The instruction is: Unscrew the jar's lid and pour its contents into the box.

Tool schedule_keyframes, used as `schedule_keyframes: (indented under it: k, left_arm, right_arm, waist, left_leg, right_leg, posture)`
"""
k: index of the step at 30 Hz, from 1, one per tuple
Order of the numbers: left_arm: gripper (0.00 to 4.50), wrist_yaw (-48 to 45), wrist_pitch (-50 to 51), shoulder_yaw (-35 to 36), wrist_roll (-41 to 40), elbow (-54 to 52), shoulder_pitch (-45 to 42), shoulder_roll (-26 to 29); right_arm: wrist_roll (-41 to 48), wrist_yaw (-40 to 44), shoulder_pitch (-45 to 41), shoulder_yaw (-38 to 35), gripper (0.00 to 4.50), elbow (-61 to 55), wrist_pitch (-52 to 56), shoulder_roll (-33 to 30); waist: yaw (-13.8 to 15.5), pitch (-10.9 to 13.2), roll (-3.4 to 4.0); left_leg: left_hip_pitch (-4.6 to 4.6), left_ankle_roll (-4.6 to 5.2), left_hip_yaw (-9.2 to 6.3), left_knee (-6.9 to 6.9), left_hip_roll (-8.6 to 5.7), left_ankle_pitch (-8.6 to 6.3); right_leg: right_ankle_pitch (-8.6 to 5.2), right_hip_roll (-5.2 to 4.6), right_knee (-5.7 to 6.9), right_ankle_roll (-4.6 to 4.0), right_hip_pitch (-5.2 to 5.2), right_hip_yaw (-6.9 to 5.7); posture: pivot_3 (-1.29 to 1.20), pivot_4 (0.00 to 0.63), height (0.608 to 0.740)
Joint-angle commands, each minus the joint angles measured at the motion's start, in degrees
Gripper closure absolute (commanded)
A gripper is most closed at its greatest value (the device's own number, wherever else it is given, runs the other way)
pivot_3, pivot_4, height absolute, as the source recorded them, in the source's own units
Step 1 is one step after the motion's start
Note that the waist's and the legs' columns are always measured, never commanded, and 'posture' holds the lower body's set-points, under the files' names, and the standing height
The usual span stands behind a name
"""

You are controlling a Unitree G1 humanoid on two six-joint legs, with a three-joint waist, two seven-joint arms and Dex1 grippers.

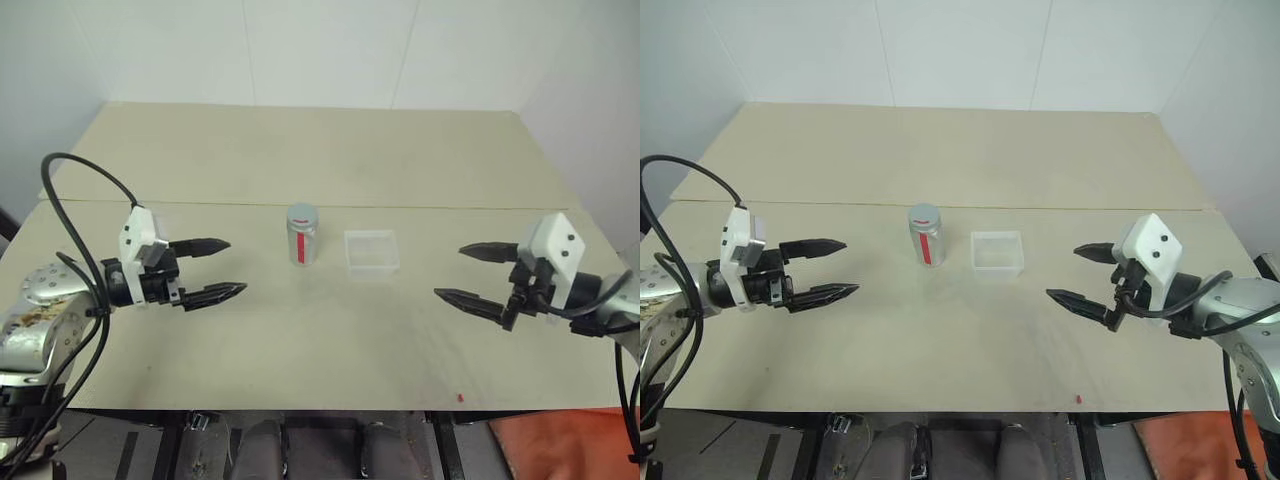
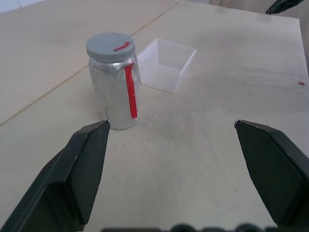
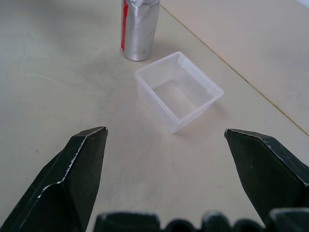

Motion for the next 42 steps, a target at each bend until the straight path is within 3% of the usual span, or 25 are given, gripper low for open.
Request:
schedule_keyframes:
  k: [1, 9, 18, 24, 31, 42]
  left_arm:
    - [0.02, -0.09, -1.50, -0.15, 0.51, 0.20, -1.34, -0.20]
    - [0.02, 3.05, -4.61, -1.51, 3.58, 0.21, -0.65, -4.08]
    - [0.02, 23.62, -6.04, -6.77, 10.68, -3.66, 1.63, -21.48]
    - [0.02, 41.61, -7.39, -13.12, 21.41, -6.48, 6.16, -34.00]
    - [0.02, 49.75, -13.12, -16.02, 29.38, -2.01, 5.62, -38.75]
    - [0.02, 50.92, -17.06, -17.83, 31.15, 3.90, 3.14, -42.31]
  right_arm:
    - [-0.83, 0.19, -1.12, -0.45, 0.00, -0.36, -1.75, -0.62]
    - [-1.16, -0.06, -1.54, -0.63, 0.00, -0.59, -1.51, -0.47]
    - [-1.44, -0.25, -2.44, 0.17, 0.00, -0.70, -1.57, -0.38]
    - [-1.44, -1.47, -2.70, -0.25, 0.00, -1.51, -1.15, 0.17]
    - [-1.00, -1.99, -2.09, -0.91, 0.00, -2.93, -0.61, 0.03]
    - [-0.10, -0.99, -1.66, -1.74, 0.00, -3.47, -0.49, -0.71]
  waist:
    - [0.00, 0.00, 0.00]
    - [0.01, 0.00, 0.00]
    - [0.12, -0.02, -0.03]
    - [0.09, -0.03, -0.05]
    - [0.13, -0.04, -0.04]
    - [0.20, -0.04, -0.04]
  left_leg:
    - [0.00, 0.00, 0.00, 0.00, 0.00, 0.00]
    - [0.00, 0.00, 0.00, 0.00, 0.00, 0.00]
    - [-0.02, 0.02, -0.09, 0.10, -0.04, -0.01]
    - [0.00, 0.02, -0.51, 0.10, -0.06, -0.01]
    - [0.09, 0.03, -0.75, 0.10, -0.11, -0.02]
    - [0.41, 0.09, -1.00, 0.00, -0.11, -0.05]
  right_leg:
    - [0.00, 0.00, 0.00, 0.00, 0.00, 0.00]
    - [0.00, 0.00, 0.00, 0.00, 0.00, 0.00]
    - [0.01, -0.01, -0.01, 0.02, 0.09, -0.01]
    - [0.02, -0.01, -0.02, 0.02, 0.15, -0.01]
    - [0.02, -0.02, -0.06, 0.01, 0.35, -0.10]
    - [0.04, -0.02, -0.48, 0.02, 0.92, -0.35]
  posture:
    - [0.00, 0.150, 0.740]
    - [0.00, 0.150, 0.740]
    - [0.00, 0.150, 0.740]
    - [0.00, 0.150, 0.740]
    - [0.00, 0.150, 0.740]
    - [0.00, 0.150, 0.740]
